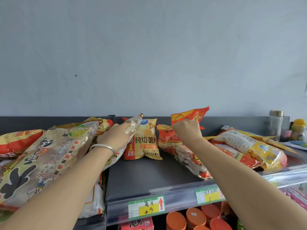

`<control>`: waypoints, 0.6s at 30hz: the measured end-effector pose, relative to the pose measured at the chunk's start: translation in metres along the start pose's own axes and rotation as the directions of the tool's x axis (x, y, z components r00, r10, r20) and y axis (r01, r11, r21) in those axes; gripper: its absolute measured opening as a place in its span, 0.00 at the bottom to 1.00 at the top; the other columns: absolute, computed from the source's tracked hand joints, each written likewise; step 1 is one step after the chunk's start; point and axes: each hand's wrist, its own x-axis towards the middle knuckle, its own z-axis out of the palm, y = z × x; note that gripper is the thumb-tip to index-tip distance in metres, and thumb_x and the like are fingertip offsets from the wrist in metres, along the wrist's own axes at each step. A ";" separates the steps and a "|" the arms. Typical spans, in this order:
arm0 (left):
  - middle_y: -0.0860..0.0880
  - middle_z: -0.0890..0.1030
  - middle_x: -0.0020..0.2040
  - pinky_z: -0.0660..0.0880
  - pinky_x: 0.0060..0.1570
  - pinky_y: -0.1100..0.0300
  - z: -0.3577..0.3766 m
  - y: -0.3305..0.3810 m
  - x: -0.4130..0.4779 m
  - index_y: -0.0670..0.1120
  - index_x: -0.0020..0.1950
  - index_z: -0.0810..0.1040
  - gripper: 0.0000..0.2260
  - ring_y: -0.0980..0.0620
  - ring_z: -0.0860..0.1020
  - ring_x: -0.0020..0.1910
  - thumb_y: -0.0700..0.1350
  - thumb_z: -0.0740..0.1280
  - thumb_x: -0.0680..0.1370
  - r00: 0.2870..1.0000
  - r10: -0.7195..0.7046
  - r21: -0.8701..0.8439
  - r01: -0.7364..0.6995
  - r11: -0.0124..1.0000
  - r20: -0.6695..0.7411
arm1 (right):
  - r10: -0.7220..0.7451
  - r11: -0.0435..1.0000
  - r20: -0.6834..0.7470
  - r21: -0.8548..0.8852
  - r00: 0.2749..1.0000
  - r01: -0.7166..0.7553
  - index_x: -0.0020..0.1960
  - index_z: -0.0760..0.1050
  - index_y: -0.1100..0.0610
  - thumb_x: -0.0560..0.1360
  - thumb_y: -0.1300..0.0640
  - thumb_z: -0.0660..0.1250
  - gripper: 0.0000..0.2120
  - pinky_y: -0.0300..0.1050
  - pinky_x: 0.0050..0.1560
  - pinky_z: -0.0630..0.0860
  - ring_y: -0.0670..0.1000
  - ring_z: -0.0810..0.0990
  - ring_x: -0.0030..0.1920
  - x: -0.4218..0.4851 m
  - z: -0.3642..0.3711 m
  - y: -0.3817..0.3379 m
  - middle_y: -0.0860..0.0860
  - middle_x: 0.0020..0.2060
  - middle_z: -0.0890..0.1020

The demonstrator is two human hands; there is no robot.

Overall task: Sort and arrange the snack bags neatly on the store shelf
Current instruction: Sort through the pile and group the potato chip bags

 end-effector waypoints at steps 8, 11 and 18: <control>0.46 0.66 0.69 0.69 0.59 0.44 0.016 0.010 0.002 0.57 0.73 0.60 0.21 0.40 0.69 0.64 0.48 0.53 0.79 1.000 -0.015 0.069 0.014 0.998 0.019 | -0.152 0.988 -0.059 -0.042 0.987 0.149 0.58 0.80 0.52 0.77 0.63 0.64 0.13 0.54 0.69 0.67 0.54 0.72 0.68 -0.036 0.018 0.063 0.49 0.65 0.77; 0.45 0.66 0.69 0.68 0.62 0.44 0.026 0.012 0.006 0.53 0.74 0.60 0.22 0.41 0.70 0.63 0.50 0.54 0.79 0.997 -0.044 0.037 0.041 0.998 0.060 | -0.211 0.973 0.154 0.126 0.965 0.192 0.67 0.72 0.51 0.76 0.67 0.59 0.22 0.52 0.56 0.78 0.54 0.70 0.69 -0.045 0.028 0.057 0.46 0.73 0.67; 0.46 0.65 0.69 0.70 0.58 0.43 0.034 0.013 0.003 0.58 0.70 0.63 0.19 0.39 0.71 0.62 0.48 0.53 0.79 0.999 -0.007 0.096 0.003 0.995 0.038 | -0.135 0.964 0.222 0.253 0.966 0.077 0.61 0.70 0.54 0.76 0.64 0.63 0.15 0.47 0.41 0.75 0.55 0.78 0.49 -0.036 0.031 0.049 0.52 0.52 0.76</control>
